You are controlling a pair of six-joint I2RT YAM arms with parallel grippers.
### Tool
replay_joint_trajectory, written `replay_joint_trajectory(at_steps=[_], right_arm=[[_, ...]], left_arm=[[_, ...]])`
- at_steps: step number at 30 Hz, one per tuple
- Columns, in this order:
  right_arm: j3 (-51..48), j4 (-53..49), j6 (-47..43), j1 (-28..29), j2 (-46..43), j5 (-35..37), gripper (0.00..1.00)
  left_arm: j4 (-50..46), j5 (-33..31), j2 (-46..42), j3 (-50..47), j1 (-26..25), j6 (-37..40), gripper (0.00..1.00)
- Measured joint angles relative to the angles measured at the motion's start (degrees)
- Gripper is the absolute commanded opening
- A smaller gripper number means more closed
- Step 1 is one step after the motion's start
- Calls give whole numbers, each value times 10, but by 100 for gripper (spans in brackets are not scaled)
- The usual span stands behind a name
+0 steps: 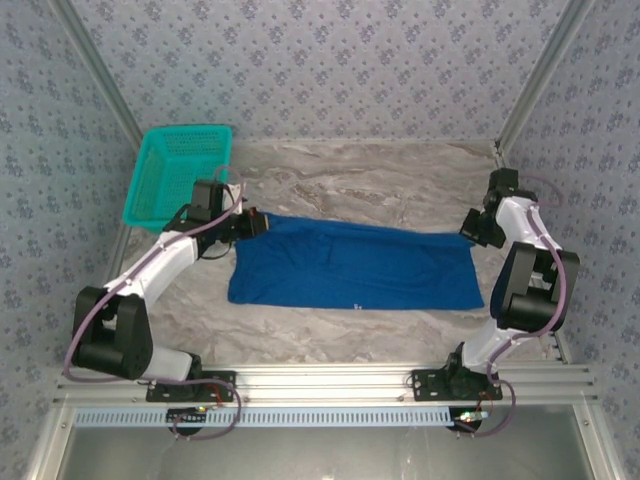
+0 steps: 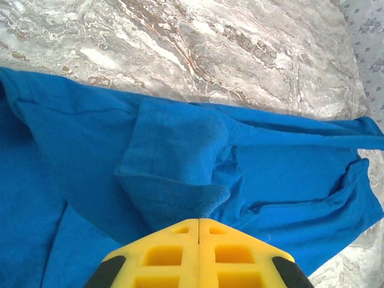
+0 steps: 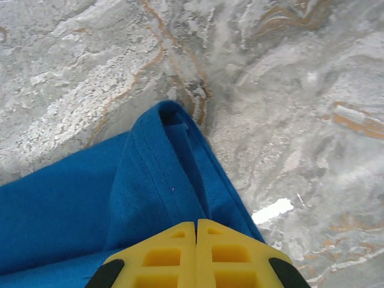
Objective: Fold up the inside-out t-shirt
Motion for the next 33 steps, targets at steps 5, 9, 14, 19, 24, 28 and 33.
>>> replay_joint_trajectory(at_steps=[5,9,14,19,24,28,33], right_arm=[[-8,-6,0,-2,-2,10,0],[-8,-12,4,-3,-2,16,0],[-8,-18,7,-3,-4,23,0],[-33,-14,13,-4,-9,32,0],[-70,-13,25,-5,-9,47,1],[-97,-3,37,-13,-9,56,9],[-104,9,52,-26,2,67,23]], left_arm=[[-4,-14,-27,-18,2,-3,0],[-3,-14,-47,-32,3,-10,0],[2,-14,-51,-40,3,-15,0],[2,-25,-56,-68,3,-14,0],[0,-41,-56,-101,3,-14,0],[3,-42,-56,-126,3,-15,0],[9,-42,-56,-168,2,-19,0]])
